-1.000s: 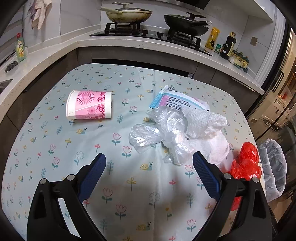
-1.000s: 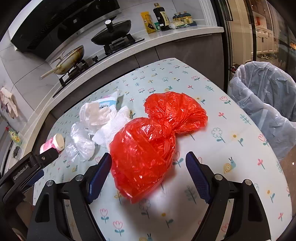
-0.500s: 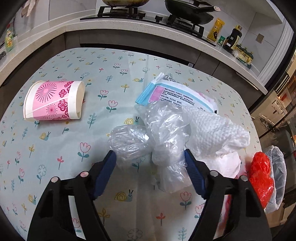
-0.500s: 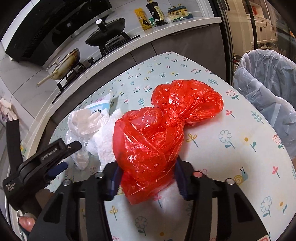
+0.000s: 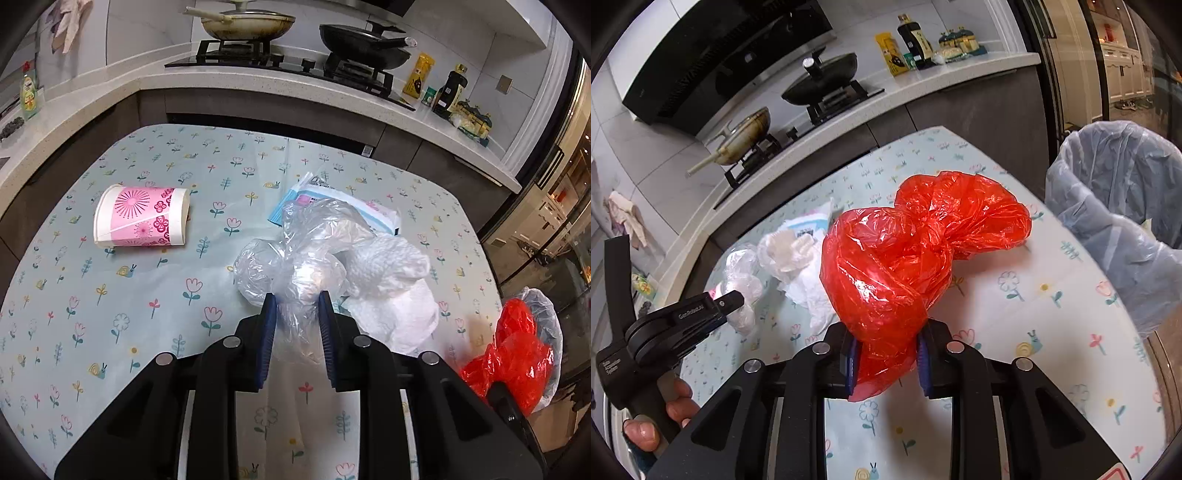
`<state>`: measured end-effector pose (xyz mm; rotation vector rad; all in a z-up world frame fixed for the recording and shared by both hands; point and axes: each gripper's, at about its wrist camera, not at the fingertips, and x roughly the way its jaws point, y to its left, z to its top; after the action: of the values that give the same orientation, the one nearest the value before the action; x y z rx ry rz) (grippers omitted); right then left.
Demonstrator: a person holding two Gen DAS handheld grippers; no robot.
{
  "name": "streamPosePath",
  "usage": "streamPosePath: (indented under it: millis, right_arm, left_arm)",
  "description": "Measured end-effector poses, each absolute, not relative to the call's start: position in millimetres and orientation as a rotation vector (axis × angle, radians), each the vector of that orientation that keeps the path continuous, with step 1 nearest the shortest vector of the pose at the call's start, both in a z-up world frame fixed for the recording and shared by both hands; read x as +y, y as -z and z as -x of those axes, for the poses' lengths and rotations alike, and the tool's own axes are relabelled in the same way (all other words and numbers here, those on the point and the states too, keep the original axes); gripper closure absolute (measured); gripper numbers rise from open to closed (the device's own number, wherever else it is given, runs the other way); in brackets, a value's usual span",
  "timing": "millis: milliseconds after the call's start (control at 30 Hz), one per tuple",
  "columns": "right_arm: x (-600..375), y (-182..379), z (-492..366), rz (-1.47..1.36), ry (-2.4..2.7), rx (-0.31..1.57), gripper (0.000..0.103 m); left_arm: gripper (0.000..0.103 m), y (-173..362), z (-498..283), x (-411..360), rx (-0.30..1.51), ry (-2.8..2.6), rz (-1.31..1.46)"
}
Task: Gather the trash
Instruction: 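Grasp the clear plastic bags with the left gripper while the right gripper grasps the red bag, then carry the clear bags and red bag with both grippers over the bin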
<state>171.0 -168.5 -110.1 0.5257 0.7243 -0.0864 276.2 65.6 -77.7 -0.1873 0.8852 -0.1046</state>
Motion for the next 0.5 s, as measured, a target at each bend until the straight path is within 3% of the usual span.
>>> streamPosePath:
  millis: [500]
  right_arm:
    - [-218, 47, -110, -0.544, 0.107, 0.575, 0.08]
  left_arm:
    - [0.08, -9, -197, -14, 0.747, 0.256, 0.111]
